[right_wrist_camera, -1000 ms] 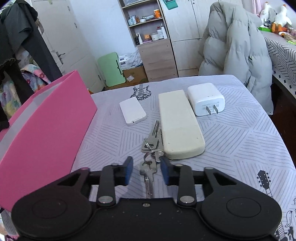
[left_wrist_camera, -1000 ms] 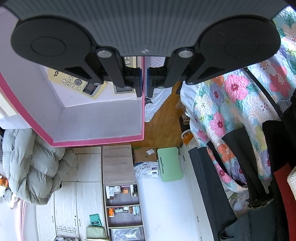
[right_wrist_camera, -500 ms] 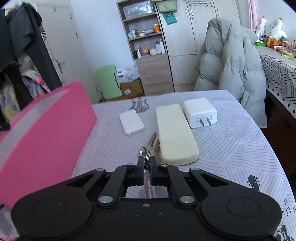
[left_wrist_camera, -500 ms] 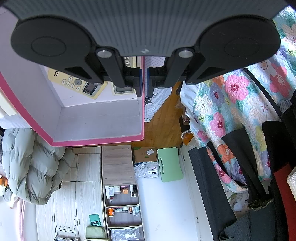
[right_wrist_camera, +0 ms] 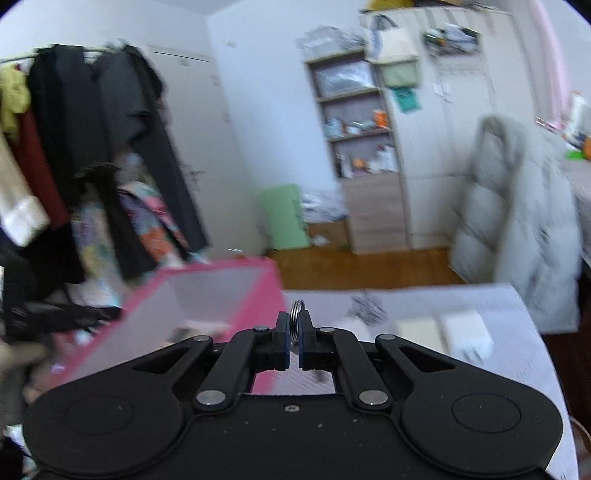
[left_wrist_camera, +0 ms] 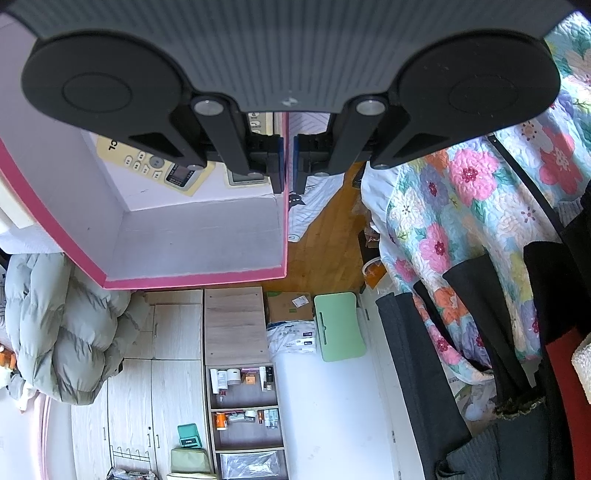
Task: Organize rigid objects
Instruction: 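Lift the keys with the right tool and drop them into the pink box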
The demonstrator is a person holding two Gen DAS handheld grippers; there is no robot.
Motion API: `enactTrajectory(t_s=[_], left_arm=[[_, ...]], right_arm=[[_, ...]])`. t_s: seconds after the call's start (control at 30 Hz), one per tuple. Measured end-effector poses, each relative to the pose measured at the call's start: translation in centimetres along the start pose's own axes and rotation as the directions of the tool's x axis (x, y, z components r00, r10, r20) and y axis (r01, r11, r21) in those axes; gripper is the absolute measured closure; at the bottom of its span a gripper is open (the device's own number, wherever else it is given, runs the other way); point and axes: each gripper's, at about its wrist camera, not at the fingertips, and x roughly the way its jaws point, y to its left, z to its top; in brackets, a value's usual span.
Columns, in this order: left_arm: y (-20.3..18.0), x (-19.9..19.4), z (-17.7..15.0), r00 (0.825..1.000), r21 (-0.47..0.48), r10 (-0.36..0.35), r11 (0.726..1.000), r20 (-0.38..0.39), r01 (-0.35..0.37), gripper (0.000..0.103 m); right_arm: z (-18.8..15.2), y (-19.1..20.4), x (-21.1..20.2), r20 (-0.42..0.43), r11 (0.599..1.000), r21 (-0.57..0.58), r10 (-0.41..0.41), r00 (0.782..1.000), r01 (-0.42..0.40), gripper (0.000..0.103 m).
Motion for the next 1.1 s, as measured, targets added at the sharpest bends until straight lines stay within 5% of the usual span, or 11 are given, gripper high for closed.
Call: enactTrajectory(t_s=[0.13,0.33,0.5,0.67,0.8,0.93,1.1], left_arm=[[0.0,0.0,0.0,1.000,-0.001,-0.001,1.000,0.001,0.001,0.099],[0.0,0.0,0.0,1.000,-0.009,-0.008,1.000,0.004,0.008,0.099],[0.2,-0.1,0.0,1.000,-0.021,-0.019,1.000,0.007,0.019,0.099],[0.7,-0.1,0.0,0.999,-0.035,-0.041,0.999,0.011,0.041,0.099],[0.8,-0.1,0.0,0.999,-0.040,-0.051,0.998,0.011,0.051,0.099],[0.8,-0.1,-0.1,0.999,-0.043,-0.052,0.998,0.011,0.052,0.099],[0.8,0.0,-0.1,0.998,-0.051,-0.058,0.997,0.011,0.058,0.099]], right_arm=[[2.3,2.6,0.6,-0.008,0.987,-0.035,0.154,0.988,-0.154,0.097],[3.4,6.2,4.3,-0.114,0.937,-0.023,0.344,0.932,-0.348,0.097],[3.2,7.4,9.8,-0.227,0.933,-0.024,0.344,0.911,-0.359,0.097],[1.9,7.8,15.3,-0.355,0.951,-0.065,0.259,0.898,-0.301,0.096],[1.7,8.2,15.8,-0.321,0.957,-0.158,0.182,0.929,-0.242,0.091],[3.2,6.3,13.6,-0.264,0.968,-0.117,0.187,0.946,-0.224,0.079],[4.8,2.1,10.0,-0.195,0.988,-0.099,0.094,0.976,-0.115,0.072]])
